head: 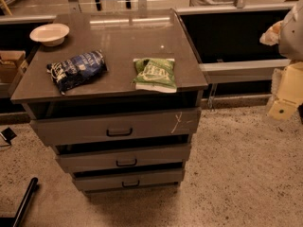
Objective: Open bottom drawer
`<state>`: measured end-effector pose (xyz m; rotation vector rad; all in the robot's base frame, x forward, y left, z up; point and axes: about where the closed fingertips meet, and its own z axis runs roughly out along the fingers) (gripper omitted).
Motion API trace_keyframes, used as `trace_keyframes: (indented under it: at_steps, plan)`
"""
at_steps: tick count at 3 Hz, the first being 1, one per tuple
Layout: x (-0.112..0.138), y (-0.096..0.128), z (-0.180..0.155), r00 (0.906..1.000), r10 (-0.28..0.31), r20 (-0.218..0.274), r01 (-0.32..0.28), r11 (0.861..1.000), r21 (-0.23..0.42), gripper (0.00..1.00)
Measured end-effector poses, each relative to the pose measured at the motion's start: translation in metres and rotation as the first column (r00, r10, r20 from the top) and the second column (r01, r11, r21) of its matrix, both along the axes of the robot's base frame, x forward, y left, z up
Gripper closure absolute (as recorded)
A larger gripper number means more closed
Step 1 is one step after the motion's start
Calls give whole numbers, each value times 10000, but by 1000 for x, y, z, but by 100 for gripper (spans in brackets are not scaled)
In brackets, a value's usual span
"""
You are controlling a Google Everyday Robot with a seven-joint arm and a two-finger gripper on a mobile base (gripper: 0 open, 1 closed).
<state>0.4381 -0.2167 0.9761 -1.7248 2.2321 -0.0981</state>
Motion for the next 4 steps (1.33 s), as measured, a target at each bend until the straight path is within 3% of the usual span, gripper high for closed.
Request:
trace_keyframes:
  at_steps: [1,2,3,4]
  plan:
    - [1,2,-3,10000,22,15,-22,10000,54,0]
    - [1,8,-30,9999,108,-95,-106,9998,180,0]
    - [-13,58,-119,9988,453,-172,-433,9938,1021,0]
    - [-13,58,-117,9988,452,-164,-433,9939,1018,0]
